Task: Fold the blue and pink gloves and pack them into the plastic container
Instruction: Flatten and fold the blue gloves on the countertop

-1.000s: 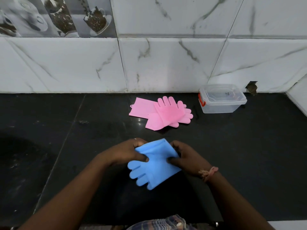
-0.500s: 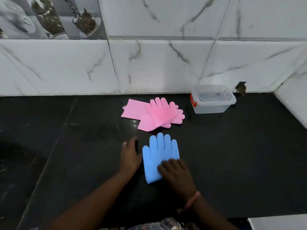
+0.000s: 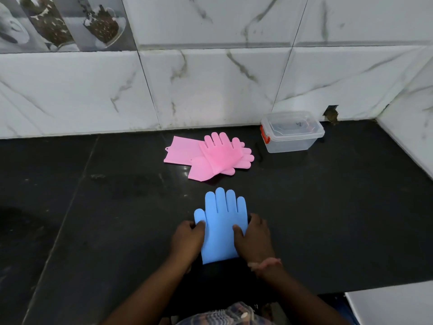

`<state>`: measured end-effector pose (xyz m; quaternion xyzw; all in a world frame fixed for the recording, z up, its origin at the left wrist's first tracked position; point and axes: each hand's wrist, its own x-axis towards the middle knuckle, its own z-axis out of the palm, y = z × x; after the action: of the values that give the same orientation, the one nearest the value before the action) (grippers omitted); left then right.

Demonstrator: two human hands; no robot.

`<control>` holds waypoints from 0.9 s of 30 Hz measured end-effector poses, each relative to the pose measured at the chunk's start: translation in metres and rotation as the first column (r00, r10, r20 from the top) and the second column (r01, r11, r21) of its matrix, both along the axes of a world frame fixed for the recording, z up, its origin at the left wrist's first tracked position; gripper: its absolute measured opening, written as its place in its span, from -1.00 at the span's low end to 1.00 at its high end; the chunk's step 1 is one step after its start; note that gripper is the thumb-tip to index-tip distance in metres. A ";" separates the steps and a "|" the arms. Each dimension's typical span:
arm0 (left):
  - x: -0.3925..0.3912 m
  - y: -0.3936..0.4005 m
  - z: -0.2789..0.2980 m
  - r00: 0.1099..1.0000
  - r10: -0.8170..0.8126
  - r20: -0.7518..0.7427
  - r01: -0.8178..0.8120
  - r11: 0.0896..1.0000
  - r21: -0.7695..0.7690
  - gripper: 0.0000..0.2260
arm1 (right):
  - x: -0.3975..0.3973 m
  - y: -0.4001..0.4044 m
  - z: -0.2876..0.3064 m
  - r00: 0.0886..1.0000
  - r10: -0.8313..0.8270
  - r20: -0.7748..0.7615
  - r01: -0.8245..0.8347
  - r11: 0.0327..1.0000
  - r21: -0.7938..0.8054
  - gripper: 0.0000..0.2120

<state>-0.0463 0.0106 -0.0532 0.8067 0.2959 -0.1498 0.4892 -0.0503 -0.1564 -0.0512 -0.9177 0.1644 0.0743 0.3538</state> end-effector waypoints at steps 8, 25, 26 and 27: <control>0.014 -0.001 0.009 0.950 0.163 -0.265 -0.291 0.767 -0.572 -0.74 | 0.032 -0.016 0.008 0.814 -0.122 -0.568 0.538 0.526 0.658 -0.65; 0.107 -0.116 0.025 0.993 -0.085 -0.082 0.019 0.805 -0.593 -0.58 | 0.091 -0.139 0.024 0.925 -0.365 -0.111 0.341 0.660 0.669 -0.90; 0.114 -0.125 0.022 0.991 -0.086 -0.101 0.010 0.806 -0.592 -0.62 | 0.096 -0.148 0.020 0.921 -0.380 -0.089 0.352 0.708 0.612 -0.90; 0.119 -0.133 0.018 0.988 -0.094 -0.121 0.006 0.812 -0.583 -0.66 | 0.100 -0.153 0.015 0.917 -0.392 -0.075 0.366 0.751 0.550 -0.87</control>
<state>0.0724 -0.1228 -0.0347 0.6135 0.2491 -0.3036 0.6851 0.0498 -0.3095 -0.0364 -0.7245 0.3103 0.0249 0.6150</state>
